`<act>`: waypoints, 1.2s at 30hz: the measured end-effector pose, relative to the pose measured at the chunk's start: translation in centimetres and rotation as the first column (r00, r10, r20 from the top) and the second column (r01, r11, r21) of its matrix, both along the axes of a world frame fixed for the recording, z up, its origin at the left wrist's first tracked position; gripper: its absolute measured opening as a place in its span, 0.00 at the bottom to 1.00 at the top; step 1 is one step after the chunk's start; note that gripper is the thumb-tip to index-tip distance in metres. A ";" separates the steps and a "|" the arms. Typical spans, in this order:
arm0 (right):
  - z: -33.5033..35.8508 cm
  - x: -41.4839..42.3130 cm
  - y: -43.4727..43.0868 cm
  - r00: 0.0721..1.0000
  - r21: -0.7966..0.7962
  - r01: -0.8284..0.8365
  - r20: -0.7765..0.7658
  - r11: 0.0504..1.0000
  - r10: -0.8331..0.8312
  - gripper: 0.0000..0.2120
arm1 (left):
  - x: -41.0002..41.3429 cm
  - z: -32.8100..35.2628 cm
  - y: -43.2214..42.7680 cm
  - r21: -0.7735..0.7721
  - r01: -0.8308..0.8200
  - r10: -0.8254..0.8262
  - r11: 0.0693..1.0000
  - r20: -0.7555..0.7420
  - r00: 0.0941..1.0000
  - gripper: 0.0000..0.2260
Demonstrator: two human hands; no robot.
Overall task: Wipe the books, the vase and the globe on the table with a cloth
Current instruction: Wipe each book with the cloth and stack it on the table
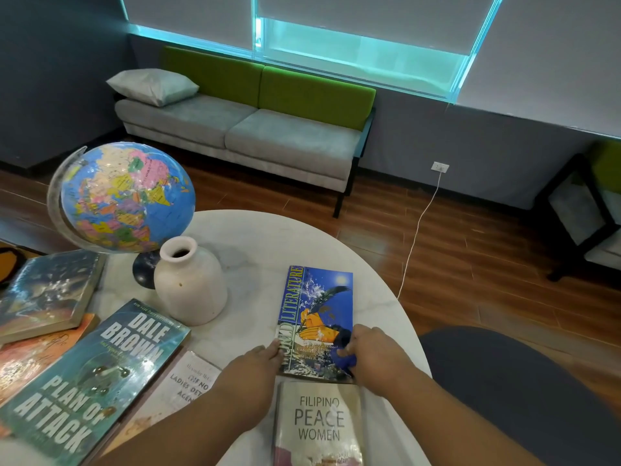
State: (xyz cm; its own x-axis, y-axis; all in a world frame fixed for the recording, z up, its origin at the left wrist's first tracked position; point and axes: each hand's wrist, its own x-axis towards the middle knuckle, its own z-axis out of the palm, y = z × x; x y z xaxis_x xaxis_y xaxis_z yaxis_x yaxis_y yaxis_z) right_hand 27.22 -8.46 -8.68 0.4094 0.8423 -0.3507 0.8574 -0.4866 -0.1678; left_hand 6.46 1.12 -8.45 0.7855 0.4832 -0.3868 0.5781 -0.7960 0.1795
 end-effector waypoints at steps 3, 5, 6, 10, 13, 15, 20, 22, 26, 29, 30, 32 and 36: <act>-0.2 -0.9 0.3 0.999 -0.008 -0.042 -0.016 0.999 0.042 0.14 | 0.0 0.0 0.0 0.003 -0.002 0.002 1.000 -0.006 1.000 0.31; -0.5 -1.5 0.2 0.995 0.010 -0.083 -0.061 0.997 0.083 0.14 | 0.1 -0.1 -0.1 0.003 -0.009 0.009 1.000 0.000 1.000 0.31; -0.6 -1.3 0.2 0.996 0.021 -0.058 -0.070 0.998 0.060 0.14 | 0.0 -0.1 -0.1 0.004 -0.010 0.010 1.000 0.003 1.000 0.31; -0.8 -0.8 0.1 0.998 0.037 -0.047 0.036 0.998 0.046 0.14 | -0.1 -0.2 -0.1 0.002 -0.011 0.011 1.000 0.004 1.000 0.30; -1.4 -1.8 0.2 0.994 0.036 -0.111 -0.011 0.993 0.112 0.14 | -0.1 -0.1 -0.2 -0.001 -0.023 0.023 1.000 0.020 1.000 0.29; -1.2 -1.8 0.3 0.996 0.034 -0.086 0.013 0.996 0.086 0.14 | -0.1 -0.2 -0.2 -0.007 -0.030 0.030 1.000 0.023 0.999 0.29; -1.0 -2.3 0.3 0.987 0.029 -0.160 0.031 0.987 0.159 0.16 | -0.2 -0.2 -0.3 0.001 -0.028 0.028 1.000 0.016 0.999 0.29; -0.8 -2.1 0.3 0.988 0.022 -0.151 0.010 0.988 0.151 0.15 | -0.2 -0.2 -0.3 0.004 -0.024 0.024 1.000 0.017 1.000 0.29; 0.1 -1.8 0.7 0.983 -0.018 -0.167 0.073 0.986 0.168 0.20 | -0.3 0.0 -0.2 0.005 -0.012 0.012 1.000 0.011 1.000 0.29; -0.1 -2.3 0.5 0.969 -0.009 -0.245 0.016 0.969 0.245 0.18 | -0.3 0.0 -0.2 0.008 -0.012 0.012 1.000 0.002 1.000 0.29; -0.1 -2.0 0.6 0.977 0.000 -0.212 0.013 0.977 0.212 0.17 | -0.3 0.0 -0.2 0.007 -0.012 0.012 1.000 0.003 1.000 0.29; 0.1 -1.5 1.0 0.984 -0.007 -0.166 0.062 0.986 0.166 0.19 | -0.3 -0.1 -0.1 0.007 -0.011 0.011 1.000 0.003 1.000 0.29; 0.2 -2.0 1.2 0.964 -0.022 -0.254 0.070 0.967 0.255 0.23 | -0.3 -0.3 -0.1 0.022 -0.004 0.004 1.000 0.000 1.000 0.29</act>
